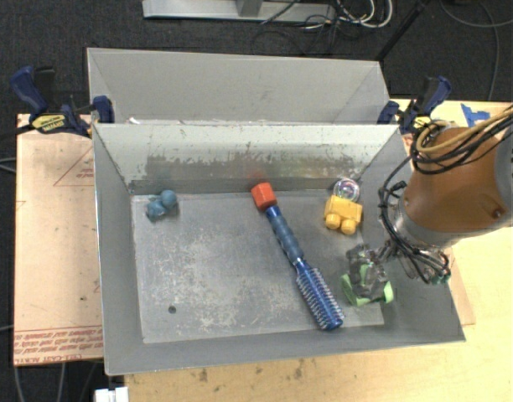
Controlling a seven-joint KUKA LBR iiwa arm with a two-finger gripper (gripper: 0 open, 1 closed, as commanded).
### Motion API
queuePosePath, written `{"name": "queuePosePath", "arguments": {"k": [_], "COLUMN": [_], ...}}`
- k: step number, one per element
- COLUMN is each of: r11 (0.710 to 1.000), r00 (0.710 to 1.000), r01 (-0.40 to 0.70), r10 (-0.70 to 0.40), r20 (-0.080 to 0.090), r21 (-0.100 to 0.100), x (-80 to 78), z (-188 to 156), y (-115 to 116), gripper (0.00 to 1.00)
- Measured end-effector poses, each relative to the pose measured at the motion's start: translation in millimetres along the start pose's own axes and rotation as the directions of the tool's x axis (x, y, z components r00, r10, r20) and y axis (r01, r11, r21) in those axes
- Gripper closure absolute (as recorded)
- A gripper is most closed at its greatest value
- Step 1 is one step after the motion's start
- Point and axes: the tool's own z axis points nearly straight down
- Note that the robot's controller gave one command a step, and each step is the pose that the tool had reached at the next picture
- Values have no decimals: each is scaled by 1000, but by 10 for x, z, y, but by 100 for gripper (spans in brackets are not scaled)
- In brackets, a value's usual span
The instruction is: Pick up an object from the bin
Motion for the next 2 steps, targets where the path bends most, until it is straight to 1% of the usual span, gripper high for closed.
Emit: {"name": "queuePosePath", "arguments": {"k": [1,2], "r11": [1000,1000], "r00": [1000,1000], "r01": [0,0], "r10": [0,0], "r20": [0,0], "r21": [0,0], "x": [0,0], "z": [0,0], "y": [0,0], "gripper": [0,100]}}
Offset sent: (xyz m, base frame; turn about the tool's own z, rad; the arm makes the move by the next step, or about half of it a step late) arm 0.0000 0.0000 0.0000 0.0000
